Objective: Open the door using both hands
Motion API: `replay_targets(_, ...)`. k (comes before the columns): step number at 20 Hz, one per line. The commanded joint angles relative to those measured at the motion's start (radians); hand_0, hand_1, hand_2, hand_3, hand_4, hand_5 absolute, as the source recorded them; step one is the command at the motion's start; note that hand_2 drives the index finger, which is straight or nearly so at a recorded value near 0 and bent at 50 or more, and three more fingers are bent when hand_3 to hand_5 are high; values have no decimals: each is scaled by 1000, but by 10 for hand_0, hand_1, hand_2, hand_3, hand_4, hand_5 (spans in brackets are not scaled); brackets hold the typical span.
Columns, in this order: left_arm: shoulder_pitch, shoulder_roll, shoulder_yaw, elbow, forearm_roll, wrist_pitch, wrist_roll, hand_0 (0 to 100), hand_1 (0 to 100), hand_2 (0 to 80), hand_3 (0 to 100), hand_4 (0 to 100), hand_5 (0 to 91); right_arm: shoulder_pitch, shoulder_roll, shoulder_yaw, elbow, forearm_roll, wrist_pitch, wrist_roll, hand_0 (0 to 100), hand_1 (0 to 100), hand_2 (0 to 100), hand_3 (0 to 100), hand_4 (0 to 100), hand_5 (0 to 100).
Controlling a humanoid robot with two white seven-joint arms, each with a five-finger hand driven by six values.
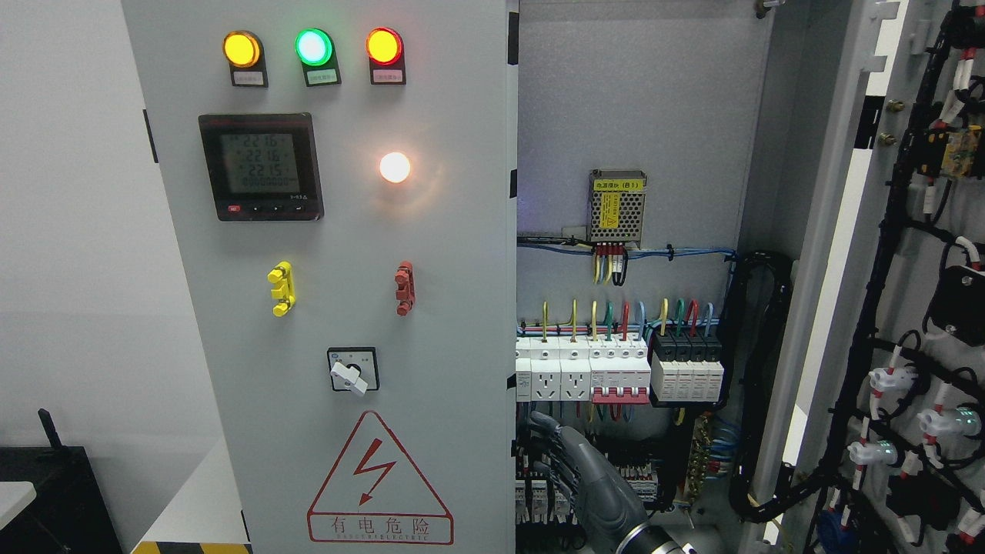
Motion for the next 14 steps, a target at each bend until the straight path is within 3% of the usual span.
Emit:
replay_targets(1, 0, -34, 0, 0, 0, 0, 0, 0, 0, 0, 0, 0, 0, -5, -2, 0, 10, -18, 1, 3, 380, 0, 0, 0, 0, 0)
replay_targets(14, 0, -34, 0, 0, 0, 0, 0, 0, 0, 0, 0, 0, 0, -19, -2, 16, 22, -20, 0, 17, 380, 0, 0, 0, 0, 0)
